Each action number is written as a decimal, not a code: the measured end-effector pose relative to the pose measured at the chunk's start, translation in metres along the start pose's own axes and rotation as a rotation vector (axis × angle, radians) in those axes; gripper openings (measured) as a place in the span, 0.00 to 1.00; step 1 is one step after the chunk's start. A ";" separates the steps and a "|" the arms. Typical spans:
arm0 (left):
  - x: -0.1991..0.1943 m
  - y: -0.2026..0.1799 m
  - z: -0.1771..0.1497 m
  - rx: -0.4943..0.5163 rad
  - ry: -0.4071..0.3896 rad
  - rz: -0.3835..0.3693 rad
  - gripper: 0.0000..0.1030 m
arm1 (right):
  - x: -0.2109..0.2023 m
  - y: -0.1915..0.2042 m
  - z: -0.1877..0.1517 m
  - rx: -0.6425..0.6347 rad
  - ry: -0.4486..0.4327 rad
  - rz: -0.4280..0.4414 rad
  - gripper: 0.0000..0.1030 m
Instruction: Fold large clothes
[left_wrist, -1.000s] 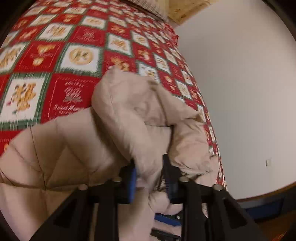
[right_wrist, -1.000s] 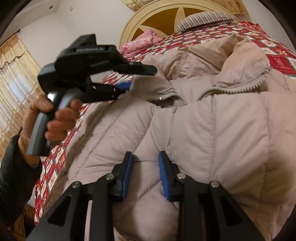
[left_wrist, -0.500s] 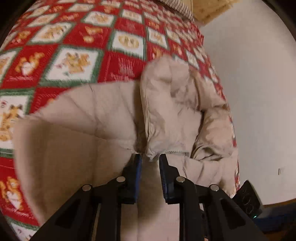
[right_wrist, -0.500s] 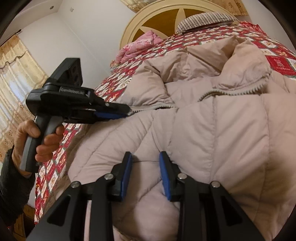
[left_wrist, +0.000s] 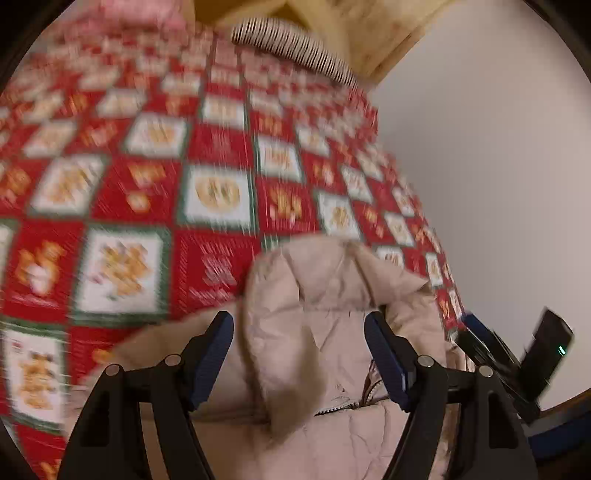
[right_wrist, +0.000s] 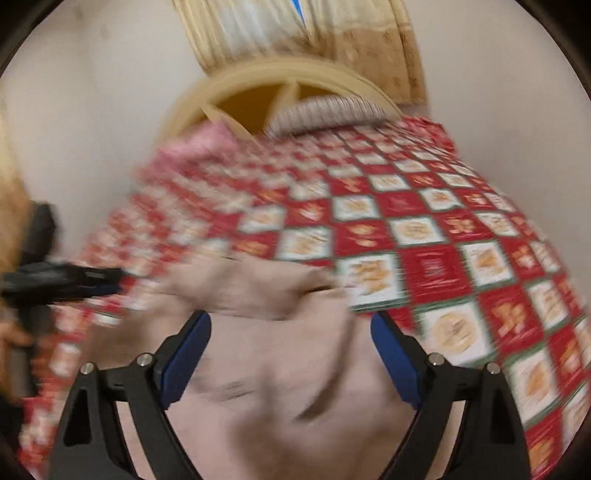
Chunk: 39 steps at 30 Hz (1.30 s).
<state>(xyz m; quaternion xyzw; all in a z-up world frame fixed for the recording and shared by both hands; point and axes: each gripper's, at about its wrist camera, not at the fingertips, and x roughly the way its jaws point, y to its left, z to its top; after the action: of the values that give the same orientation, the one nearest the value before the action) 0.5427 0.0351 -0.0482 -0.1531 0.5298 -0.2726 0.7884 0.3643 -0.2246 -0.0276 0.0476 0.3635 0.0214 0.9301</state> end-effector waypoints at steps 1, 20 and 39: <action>0.007 -0.002 0.000 -0.002 0.033 0.006 0.72 | 0.016 -0.004 0.004 -0.001 0.040 -0.009 0.87; 0.005 0.027 -0.060 0.017 -0.059 0.052 0.22 | 0.034 -0.033 -0.059 0.044 0.130 -0.031 0.10; 0.017 0.039 -0.076 0.037 -0.190 0.051 0.22 | -0.043 0.013 -0.003 0.167 -0.090 -0.016 0.49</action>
<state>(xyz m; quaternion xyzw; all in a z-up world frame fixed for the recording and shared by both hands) 0.4883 0.0599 -0.1113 -0.1501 0.4511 -0.2466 0.8445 0.3309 -0.2144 0.0004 0.1228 0.3222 -0.0186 0.9385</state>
